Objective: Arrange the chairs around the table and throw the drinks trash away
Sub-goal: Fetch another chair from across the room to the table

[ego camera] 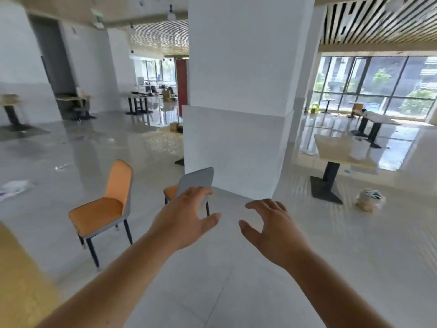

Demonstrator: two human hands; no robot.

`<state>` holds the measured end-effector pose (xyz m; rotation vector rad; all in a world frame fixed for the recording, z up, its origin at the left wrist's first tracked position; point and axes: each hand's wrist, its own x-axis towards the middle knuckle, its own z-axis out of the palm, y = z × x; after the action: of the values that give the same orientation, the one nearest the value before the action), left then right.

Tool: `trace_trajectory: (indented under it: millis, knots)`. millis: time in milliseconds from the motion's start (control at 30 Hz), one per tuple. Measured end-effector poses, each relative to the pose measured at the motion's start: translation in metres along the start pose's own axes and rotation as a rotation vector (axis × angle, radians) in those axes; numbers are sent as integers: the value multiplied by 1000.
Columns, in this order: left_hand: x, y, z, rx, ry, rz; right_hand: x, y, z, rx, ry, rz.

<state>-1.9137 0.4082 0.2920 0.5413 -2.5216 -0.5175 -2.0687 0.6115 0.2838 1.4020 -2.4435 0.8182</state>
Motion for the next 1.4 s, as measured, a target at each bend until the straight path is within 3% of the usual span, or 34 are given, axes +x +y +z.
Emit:
trace_trajectory:
  millis: [100,233,467,700,867,1167,1400]
  knots:
    - [57,-57,31,-36,50,-109,75,24,57,-5,-73,-54]
    - [138,-112,75,-57,-55,-254,167,72,101,-21,-237,-50]
    - [296,-158,123,-19,-100,-303,328,169,114,64,-135,53]
    - [425,-221,209,66,-135,-451,472,278,193,72,-221,-34]
    - [500,-263,245,123,-170,-612,582,340,247,104,-388,-98]
    - [600,-345,304,130,-148,-835,747,376,381,155,-587,-256]
    - [679,-473,391,32,-187,-964,839,401,528,62,-731,-311]
